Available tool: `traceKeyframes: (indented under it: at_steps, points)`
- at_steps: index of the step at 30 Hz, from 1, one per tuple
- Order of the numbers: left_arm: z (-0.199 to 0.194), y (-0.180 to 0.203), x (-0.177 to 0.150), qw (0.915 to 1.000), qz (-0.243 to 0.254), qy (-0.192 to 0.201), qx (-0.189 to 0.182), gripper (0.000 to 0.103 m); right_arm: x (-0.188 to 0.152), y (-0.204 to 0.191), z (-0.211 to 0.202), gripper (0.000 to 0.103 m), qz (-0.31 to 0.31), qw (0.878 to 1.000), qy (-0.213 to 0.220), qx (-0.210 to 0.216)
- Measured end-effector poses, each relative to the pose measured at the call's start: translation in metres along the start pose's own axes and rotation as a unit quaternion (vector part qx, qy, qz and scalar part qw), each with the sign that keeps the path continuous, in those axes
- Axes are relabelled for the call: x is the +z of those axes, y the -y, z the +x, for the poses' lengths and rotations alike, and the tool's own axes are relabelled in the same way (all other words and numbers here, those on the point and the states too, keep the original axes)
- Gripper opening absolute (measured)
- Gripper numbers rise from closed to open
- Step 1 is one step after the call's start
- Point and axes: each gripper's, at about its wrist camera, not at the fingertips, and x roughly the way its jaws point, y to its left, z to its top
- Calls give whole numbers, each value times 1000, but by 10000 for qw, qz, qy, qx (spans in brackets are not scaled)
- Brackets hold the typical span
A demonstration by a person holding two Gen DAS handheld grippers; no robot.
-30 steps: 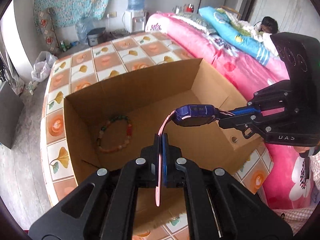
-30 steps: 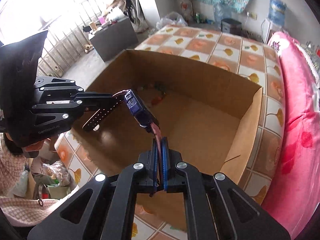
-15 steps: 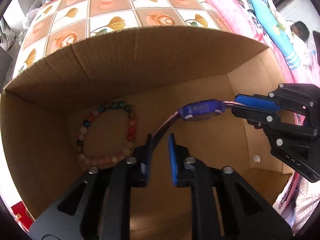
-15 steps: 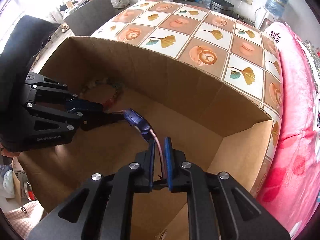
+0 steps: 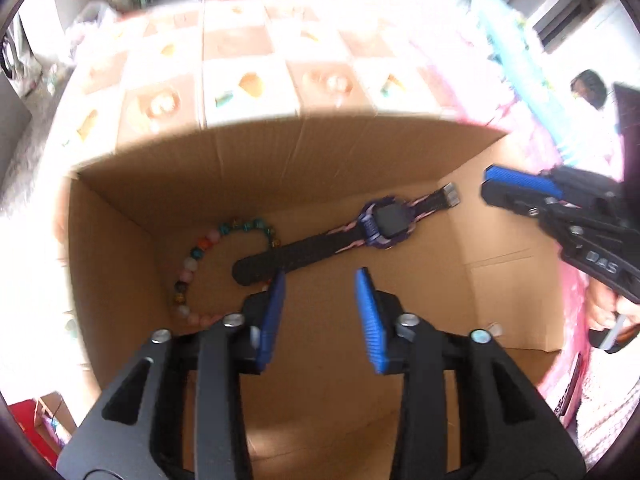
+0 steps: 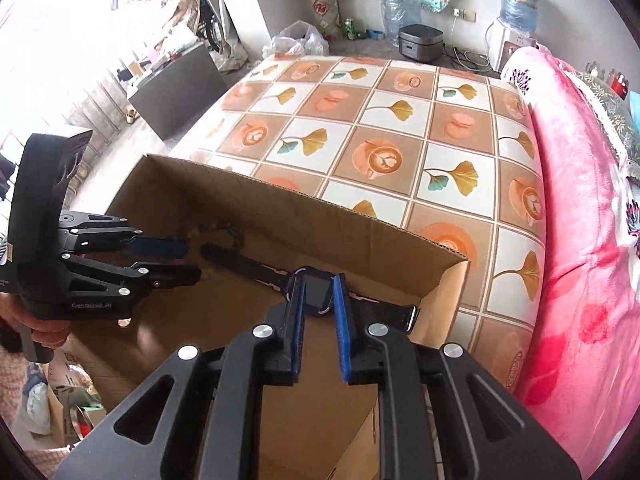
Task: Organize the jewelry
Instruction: 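Carry the watch into the box with both tools and open them, then withdraw both tools from the box and move the right tool toward the pearl bracelet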
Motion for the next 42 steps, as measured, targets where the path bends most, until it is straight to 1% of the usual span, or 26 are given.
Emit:
traceKeyframes:
  at_steps: [2,4,7,10,11,14,16,18,19,21,23,25,27,28,29,30,32,34,36,38,42]
  points:
    - [-35,7,-13,9986,163,489,-70,47,-7,-2,-22,15,43,9995,281,129]
    - [-70,14,-33,9942,328,1011,-130,60,-19,-7,-49,18,56,9978,623,208]
    - [-116,22,-72,9844,559,1650,-258,68,-53,-25,-91,23,33,9913,1247,414]
    - [-144,29,-121,9748,805,2062,-283,74,-98,-43,-122,24,61,9822,1706,781]
    - [-150,34,-128,9727,854,2139,-288,75,-112,-49,-129,24,60,9794,1797,918]
    - [-155,38,-173,9688,939,2285,-200,78,-155,-64,-129,24,88,9741,1939,1156]
    - [-147,42,-196,9684,918,2317,-113,82,-178,-75,-117,24,141,9761,1829,1163]
    - [-127,42,-212,9729,785,2176,-22,82,-197,-81,-97,24,276,9786,1632,1222]
    - [-114,41,-217,9755,755,2064,112,82,-204,-84,-85,24,386,9804,1497,1218]
    - [-83,41,-229,9790,756,1833,484,82,-217,-94,-60,24,488,9858,1240,1024]
    - [-51,41,-236,9805,768,1530,967,82,-227,-103,-34,24,510,9907,923,858]
    - [-28,44,-239,9787,856,1261,1376,82,-237,-116,-17,24,321,9963,726,338]
    - [-13,45,-242,9758,972,1097,1623,82,-247,-123,-9,25,185,9976,667,-66]
    - [-8,45,-242,9751,1005,1031,1684,82,-251,-123,-7,31,171,9971,664,-324]
    - [-4,45,-243,9750,1022,960,1722,85,-255,-122,-7,33,189,9960,681,-541]
    - [-3,43,-243,9745,989,1003,1745,87,-258,-118,-7,34,273,9955,684,-595]
    - [-4,39,-242,9753,912,1021,1732,92,-262,-104,-5,34,615,9950,656,-435]
    - [-3,35,-241,9767,826,1023,1695,95,-262,-97,-4,34,813,9933,694,-433]
    - [-2,30,-243,9795,691,1036,1585,96,-257,-97,-5,34,738,9927,808,-514]
    - [-2,24,-244,9828,475,1053,1442,96,-247,-102,-5,34,561,9931,897,-506]
    - [0,24,-243,9821,468,1109,1446,96,-228,-116,3,34,202,9940,991,-410]
